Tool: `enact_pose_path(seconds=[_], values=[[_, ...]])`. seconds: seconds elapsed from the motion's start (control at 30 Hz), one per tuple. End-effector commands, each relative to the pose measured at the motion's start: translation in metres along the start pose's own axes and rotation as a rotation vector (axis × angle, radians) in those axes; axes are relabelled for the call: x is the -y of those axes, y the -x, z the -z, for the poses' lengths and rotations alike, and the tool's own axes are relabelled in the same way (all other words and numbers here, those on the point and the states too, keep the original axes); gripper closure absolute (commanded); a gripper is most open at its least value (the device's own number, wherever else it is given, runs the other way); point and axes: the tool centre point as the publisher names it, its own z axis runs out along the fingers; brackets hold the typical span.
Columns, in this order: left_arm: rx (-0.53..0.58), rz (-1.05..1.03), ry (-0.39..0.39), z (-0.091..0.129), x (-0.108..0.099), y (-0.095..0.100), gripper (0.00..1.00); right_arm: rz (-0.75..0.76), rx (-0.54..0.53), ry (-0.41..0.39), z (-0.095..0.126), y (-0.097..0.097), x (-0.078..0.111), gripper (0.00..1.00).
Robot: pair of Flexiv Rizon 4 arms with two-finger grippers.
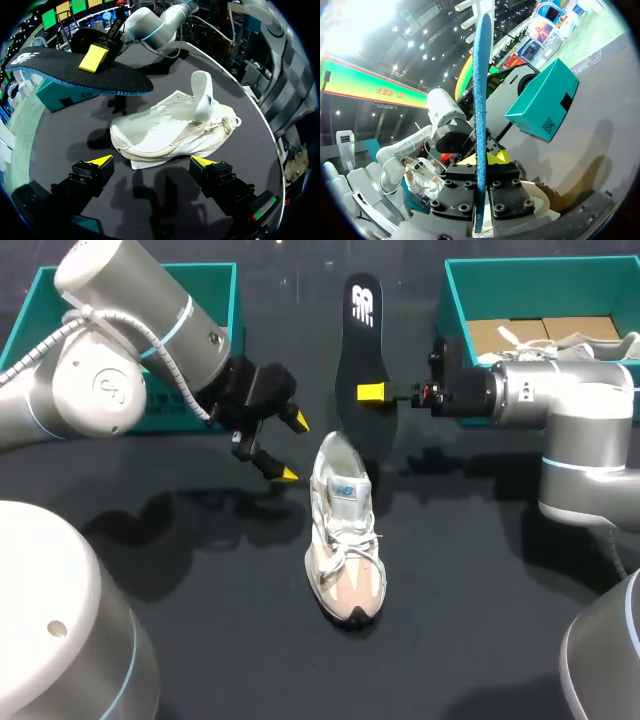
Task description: Take the shoe out of the shoebox, open the shoe tongue, remove and reinsert the insole, then place the shoe into the shoebox
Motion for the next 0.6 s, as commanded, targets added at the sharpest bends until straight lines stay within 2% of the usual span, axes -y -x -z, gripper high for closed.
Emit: enact_pose_path(seconds=[0.03,0.33,0.6], values=[[0.015,-0.007,0.014,-0.002,0.000,0.001,0.00,0.000,0.000,-0.002,-0.001,0.001,0.000,1.00],[0.050,0.014,0.011,-0.018,-0.015,-0.001,0.00,0.092,-0.048,0.003,-0.019,0.009,0.008,1.00],[0.085,0.034,-0.004,-0.026,-0.020,-0.001,0.00,0.187,-0.069,0.018,-0.023,0.012,0.012,1.00]])
